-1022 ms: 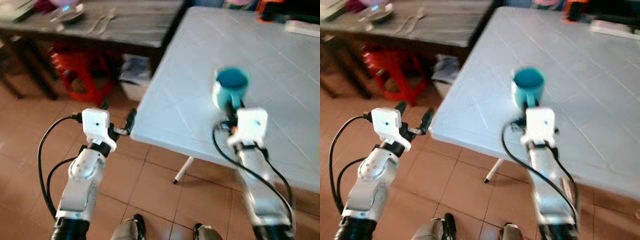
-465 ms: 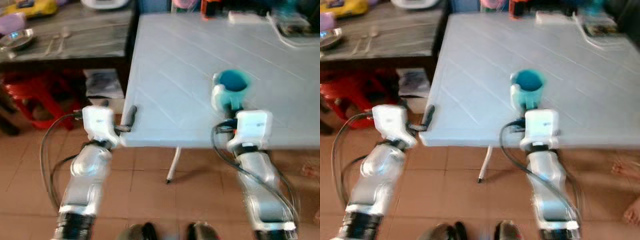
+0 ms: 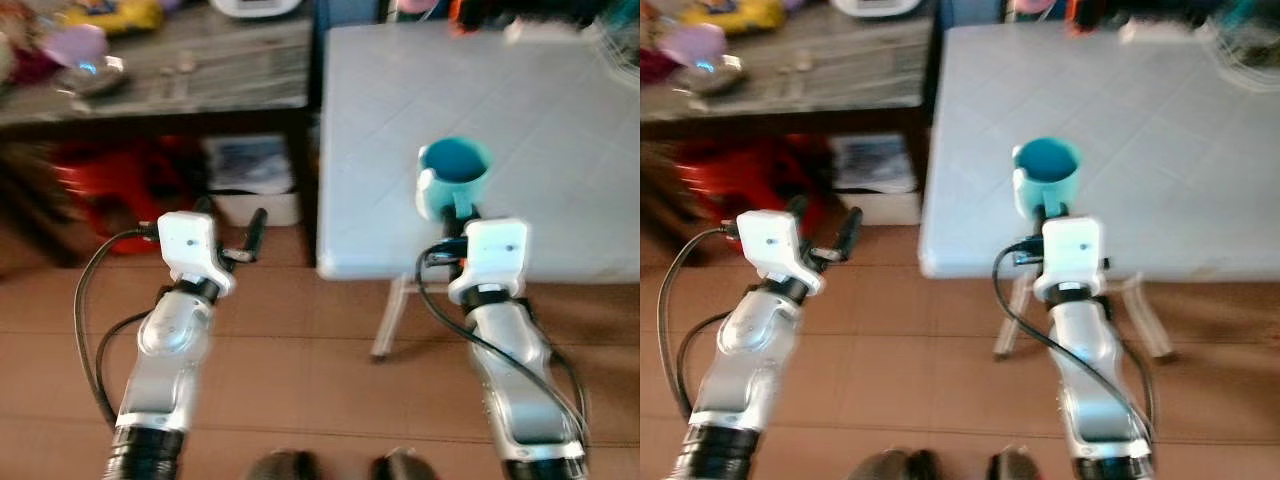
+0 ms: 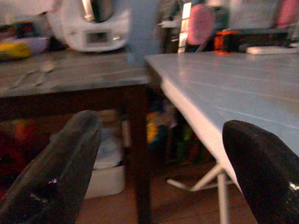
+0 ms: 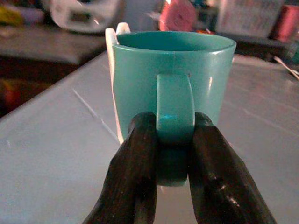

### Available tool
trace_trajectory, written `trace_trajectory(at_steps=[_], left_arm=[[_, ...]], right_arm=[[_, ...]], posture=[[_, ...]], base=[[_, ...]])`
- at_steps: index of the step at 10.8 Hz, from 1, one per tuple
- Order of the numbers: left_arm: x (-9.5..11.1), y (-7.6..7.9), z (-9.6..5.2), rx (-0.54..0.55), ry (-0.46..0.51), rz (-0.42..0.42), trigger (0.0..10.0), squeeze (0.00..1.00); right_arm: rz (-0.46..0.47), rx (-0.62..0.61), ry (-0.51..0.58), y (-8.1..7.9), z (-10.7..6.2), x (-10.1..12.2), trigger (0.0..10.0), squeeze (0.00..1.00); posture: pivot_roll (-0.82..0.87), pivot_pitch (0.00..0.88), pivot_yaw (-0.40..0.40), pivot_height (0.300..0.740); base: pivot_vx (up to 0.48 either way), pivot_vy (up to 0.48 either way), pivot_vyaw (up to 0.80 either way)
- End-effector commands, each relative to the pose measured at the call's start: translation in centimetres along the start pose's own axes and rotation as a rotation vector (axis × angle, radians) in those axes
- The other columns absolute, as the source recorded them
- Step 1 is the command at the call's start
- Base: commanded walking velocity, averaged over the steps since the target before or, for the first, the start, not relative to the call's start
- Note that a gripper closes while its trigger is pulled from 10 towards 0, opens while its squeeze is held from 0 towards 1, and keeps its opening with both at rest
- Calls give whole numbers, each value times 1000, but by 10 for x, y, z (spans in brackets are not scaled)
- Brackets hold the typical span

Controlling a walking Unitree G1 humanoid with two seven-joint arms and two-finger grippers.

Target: Setting the table

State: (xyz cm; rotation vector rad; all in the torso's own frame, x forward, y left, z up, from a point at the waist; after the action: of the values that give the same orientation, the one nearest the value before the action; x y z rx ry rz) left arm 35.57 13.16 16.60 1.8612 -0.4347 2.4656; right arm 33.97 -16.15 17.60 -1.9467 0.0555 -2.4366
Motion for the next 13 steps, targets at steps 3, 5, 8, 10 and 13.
trace_trajectory(at_steps=[3,5,8,10,13], left_arm=[[17,-10,5,48,54,17,10000,0],[24,-14,5,95,77,24,10000,0],[18,-15,-5,138,53,43,10000,0],[-11,-18,-25,221,-72,58,10000,0],[-47,-26,-54,235,-166,124,10000,0]], right_arm=[[31,8,44,-3,3,12,10000,0],[65,-3,29,-3,1,8,10000,0],[77,-35,5,1,1,1,10000,0],[80,-48,-23,5,-4,-11,10000,0],[91,-29,-40,-1,-9,-18,10000,0]], posture=[[-86,154,88,740],[-84,150,87,740],[-82,145,85,740],[-74,145,85,740],[-72,148,84,740]], base=[[0,466,0],[0,392,0],[0,0,0],[0,0,0],[0,0,0]])
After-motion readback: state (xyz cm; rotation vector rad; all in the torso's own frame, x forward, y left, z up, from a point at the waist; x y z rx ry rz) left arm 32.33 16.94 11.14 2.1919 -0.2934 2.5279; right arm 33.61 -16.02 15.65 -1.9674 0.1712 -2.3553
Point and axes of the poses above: a point about 5 cm out from each wrist's last joint towards the gripper, its own z axis pointing out of the wrist towards the gripper, its own x axis along the axis of the wrist's last joint, y = z × x, the point moved 5 cm from there along z, pointing out of the wrist towards the gripper, and after that the axes turned 14 degrees about z, right-handed, at the moved point
